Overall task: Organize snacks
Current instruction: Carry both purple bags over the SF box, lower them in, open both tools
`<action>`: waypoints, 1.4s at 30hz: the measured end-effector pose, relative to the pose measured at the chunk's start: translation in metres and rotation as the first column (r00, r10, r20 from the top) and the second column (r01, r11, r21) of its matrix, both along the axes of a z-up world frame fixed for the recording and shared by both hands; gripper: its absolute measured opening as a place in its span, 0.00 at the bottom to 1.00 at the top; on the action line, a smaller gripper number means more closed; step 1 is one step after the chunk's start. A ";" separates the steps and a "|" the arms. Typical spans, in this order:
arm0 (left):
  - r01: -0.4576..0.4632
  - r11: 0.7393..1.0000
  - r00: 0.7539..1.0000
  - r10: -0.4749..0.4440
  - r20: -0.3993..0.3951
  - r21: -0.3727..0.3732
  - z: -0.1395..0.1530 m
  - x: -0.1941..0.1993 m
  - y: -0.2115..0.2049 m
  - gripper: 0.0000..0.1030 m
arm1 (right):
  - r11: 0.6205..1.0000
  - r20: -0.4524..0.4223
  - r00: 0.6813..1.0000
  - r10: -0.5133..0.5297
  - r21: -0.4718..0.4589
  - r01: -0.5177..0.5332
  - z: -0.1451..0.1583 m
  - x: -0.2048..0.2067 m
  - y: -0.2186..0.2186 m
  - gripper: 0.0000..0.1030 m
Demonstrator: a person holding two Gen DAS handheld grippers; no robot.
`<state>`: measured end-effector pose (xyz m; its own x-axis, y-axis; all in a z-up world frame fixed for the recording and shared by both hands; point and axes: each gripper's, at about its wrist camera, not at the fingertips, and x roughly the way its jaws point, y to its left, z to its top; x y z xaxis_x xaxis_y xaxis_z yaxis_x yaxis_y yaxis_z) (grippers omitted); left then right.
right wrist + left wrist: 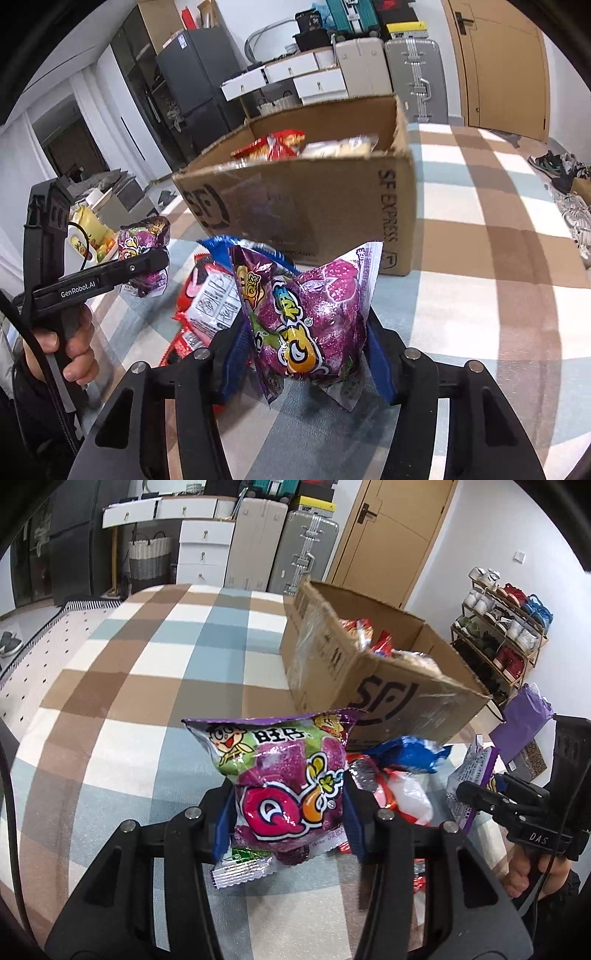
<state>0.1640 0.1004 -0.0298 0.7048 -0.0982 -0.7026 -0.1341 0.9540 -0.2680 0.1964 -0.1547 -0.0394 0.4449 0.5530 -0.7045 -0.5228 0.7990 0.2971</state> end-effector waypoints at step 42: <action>0.088 0.993 0.972 -0.103 0.210 0.081 0.110 0.034 -0.038 0.45 | 0.994 0.196 0.978 -0.072 0.092 0.055 0.108 0.006 -0.014 0.55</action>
<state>0.1984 0.0619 0.0803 0.8288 -0.1278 -0.5448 0.0113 0.9772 -0.2120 0.2025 -0.1691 0.0681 0.6074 0.5737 -0.5495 -0.5274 0.8085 0.2611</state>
